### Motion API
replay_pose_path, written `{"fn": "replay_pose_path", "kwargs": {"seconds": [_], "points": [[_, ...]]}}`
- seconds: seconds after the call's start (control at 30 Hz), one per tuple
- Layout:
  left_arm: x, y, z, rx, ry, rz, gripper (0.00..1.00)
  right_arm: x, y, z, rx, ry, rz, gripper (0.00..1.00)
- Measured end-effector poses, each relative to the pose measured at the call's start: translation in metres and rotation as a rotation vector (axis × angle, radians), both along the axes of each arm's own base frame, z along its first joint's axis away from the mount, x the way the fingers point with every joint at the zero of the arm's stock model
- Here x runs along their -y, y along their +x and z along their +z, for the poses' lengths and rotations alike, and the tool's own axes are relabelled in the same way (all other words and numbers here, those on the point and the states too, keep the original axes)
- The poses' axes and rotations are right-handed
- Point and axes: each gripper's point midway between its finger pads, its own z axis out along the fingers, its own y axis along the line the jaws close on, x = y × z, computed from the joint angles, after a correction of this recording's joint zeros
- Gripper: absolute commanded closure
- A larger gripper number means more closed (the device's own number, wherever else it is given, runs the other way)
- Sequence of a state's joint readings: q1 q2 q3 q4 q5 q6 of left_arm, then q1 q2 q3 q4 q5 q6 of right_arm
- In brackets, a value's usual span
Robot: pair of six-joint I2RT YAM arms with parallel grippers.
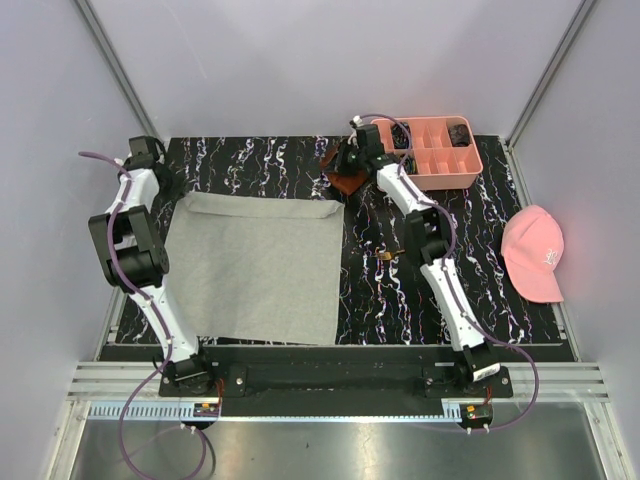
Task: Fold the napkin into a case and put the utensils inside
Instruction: Flatten out the crumpled napkin at the center of the board.
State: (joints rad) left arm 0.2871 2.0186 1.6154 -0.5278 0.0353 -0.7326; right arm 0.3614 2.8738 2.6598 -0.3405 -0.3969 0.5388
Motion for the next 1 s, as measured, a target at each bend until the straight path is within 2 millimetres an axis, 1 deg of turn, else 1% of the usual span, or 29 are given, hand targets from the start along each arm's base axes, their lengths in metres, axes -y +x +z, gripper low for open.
{"fn": "replay_pose_path", "kwargs": {"seconds": [0.03,0.07,0.1,0.13,0.17,0.2,0.23,0.27,0.33,0.4,0.43,0.47,0.5,0.57,0.63,0.67,0.7,0.73,0.77,0.8,0.83,0.9,1.0], "points": [[0.000,0.001,0.002,0.005,0.001,-0.006,0.52,0.001,-0.001,0.003,-0.002,0.005,0.006,0.65],[0.001,0.004,0.005,0.016,-0.008,-0.007,0.49,0.001,-0.005,0.006,-0.009,0.005,0.012,0.62],[0.001,0.005,0.006,0.023,-0.010,-0.013,0.42,0.000,-0.010,0.009,-0.018,0.001,0.018,0.57],[0.002,0.006,0.007,0.029,-0.014,-0.016,0.40,-0.001,-0.018,0.013,-0.030,-0.007,0.027,0.49],[0.003,0.006,0.007,0.029,-0.019,-0.021,0.38,-0.003,-0.027,0.019,-0.040,-0.015,0.036,0.45],[0.005,0.006,0.007,0.029,-0.026,-0.024,0.38,-0.006,-0.035,0.027,-0.039,-0.022,0.048,0.43],[0.006,0.005,0.006,0.029,-0.031,-0.029,0.39,-0.008,-0.044,0.036,-0.039,-0.031,0.063,0.38],[0.008,0.002,0.004,0.026,-0.038,-0.032,0.40,-0.011,-0.053,0.044,-0.033,-0.039,0.078,0.35],[0.013,-0.010,-0.001,0.009,-0.052,-0.037,0.42,-0.016,-0.074,0.062,-0.026,-0.059,0.109,0.29],[0.020,-0.028,-0.007,-0.019,-0.066,-0.037,0.46,-0.017,-0.097,0.076,-0.015,-0.089,0.132,0.29],[0.023,-0.037,-0.009,-0.034,-0.073,-0.036,0.47,-0.017,-0.110,0.081,-0.018,-0.108,0.138,0.28],[0.026,-0.046,-0.011,-0.046,-0.080,-0.035,0.51,-0.017,-0.122,0.085,-0.013,-0.124,0.146,0.28],[0.028,-0.053,-0.012,-0.056,-0.085,-0.035,0.53,-0.016,-0.134,0.086,-0.015,-0.146,0.149,0.28],[0.032,-0.061,-0.013,-0.064,-0.095,-0.036,0.55,-0.015,-0.155,0.086,-0.022,-0.181,0.158,0.28],[0.035,-0.065,-0.015,-0.071,-0.105,-0.041,0.62,-0.015,-0.171,0.080,-0.034,-0.210,0.168,0.28],[0.036,-0.066,-0.016,-0.070,-0.111,-0.044,0.65,-0.015,-0.179,0.074,-0.044,-0.226,0.174,0.29],[0.037,-0.066,-0.017,-0.072,-0.119,-0.046,0.77,-0.014,-0.187,0.065,-0.061,-0.243,0.181,0.30],[0.039,-0.066,-0.018,-0.073,-0.129,-0.048,0.81,-0.012,-0.192,0.056,-0.077,-0.257,0.186,0.32],[0.040,-0.066,-0.019,-0.074,-0.138,-0.047,0.83,-0.010,-0.196,0.050,-0.090,-0.267,0.190,0.34],[0.042,-0.065,-0.020,-0.074,-0.148,-0.047,0.85,-0.006,-0.201,0.039,-0.113,-0.285,0.191,0.39],[0.042,-0.066,-0.022,-0.079,-0.156,-0.044,0.88,-0.002,-0.205,0.032,-0.128,-0.298,0.192,0.41],[0.042,-0.068,-0.029,-0.095,-0.167,-0.032,0.92,0.002,-0.209,0.024,-0.139,-0.317,0.193,0.46],[0.041,-0.077,-0.043,-0.134,-0.187,-0.006,0.99,0.004,-0.211,0.017,-0.144,-0.329,0.193,0.48]]}}
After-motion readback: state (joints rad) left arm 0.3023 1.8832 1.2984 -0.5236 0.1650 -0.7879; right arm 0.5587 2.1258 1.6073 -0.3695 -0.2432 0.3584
